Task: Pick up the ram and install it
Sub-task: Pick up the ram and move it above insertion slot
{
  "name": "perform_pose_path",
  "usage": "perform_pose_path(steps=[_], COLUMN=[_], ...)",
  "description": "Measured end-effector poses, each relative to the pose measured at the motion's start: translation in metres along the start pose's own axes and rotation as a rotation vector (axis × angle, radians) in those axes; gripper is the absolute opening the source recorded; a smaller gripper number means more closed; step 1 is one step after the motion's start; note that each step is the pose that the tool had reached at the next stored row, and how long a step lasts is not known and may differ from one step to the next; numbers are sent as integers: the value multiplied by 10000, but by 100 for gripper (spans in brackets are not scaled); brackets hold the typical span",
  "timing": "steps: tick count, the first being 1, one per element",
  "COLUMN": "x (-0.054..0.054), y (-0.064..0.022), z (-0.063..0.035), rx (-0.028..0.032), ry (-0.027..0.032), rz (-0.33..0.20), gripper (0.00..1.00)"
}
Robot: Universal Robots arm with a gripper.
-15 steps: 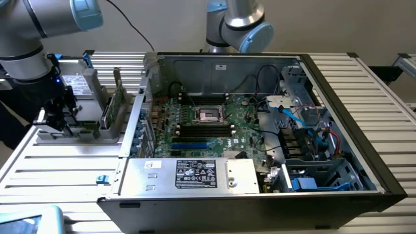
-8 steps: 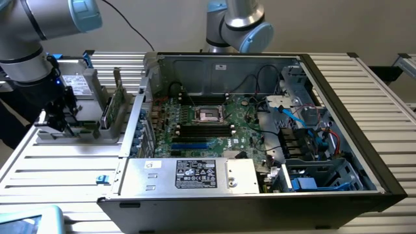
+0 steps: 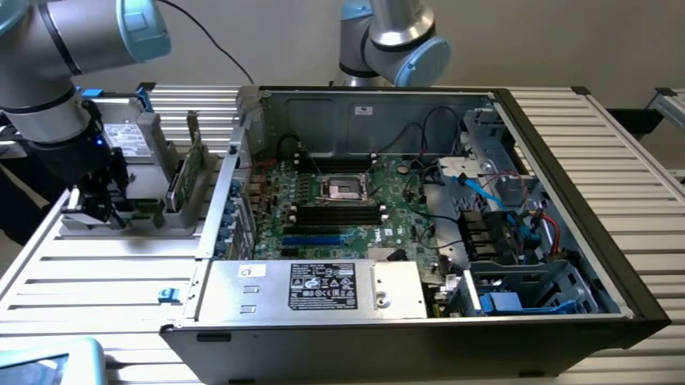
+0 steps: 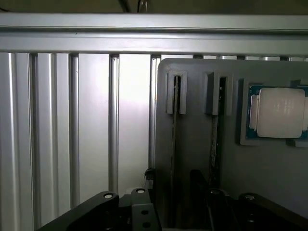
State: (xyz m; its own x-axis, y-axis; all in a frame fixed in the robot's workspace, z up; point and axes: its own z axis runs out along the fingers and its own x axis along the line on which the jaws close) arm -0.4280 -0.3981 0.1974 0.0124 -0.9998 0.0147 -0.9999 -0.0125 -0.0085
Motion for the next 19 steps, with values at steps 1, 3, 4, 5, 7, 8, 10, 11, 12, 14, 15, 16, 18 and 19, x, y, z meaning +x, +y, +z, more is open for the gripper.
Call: perform_pose_path(steps=[1, 3, 4, 5, 7, 8, 10, 11, 12, 14, 15, 16, 18, 19], x=[-1, -3, -3, -3, -4, -4, -4, -4, -4, -4, -4, -4, -3, -3], y=[1, 2, 2, 3, 4, 5, 6, 6, 6, 8, 9, 9, 9, 8], z=[4, 13, 17, 22, 32, 32, 33, 34, 34, 34, 30, 20, -21, -47], rx=[-2, -3, -2, -2, -2, -4, -4, -2, -1, -1, -2, 0, -2, -1], ry=[1, 1, 1, 1, 1, 2, -2, -6, -10, -18, -25, -38, -69, -89], rz=[9, 25, 31, 39, 53, 59, 68, 72, 74, 78, 80, 81, 81, 82], gripper=[43, 40, 40, 34, 28, 22, 16, 15, 15, 15, 15, 15, 15, 15])
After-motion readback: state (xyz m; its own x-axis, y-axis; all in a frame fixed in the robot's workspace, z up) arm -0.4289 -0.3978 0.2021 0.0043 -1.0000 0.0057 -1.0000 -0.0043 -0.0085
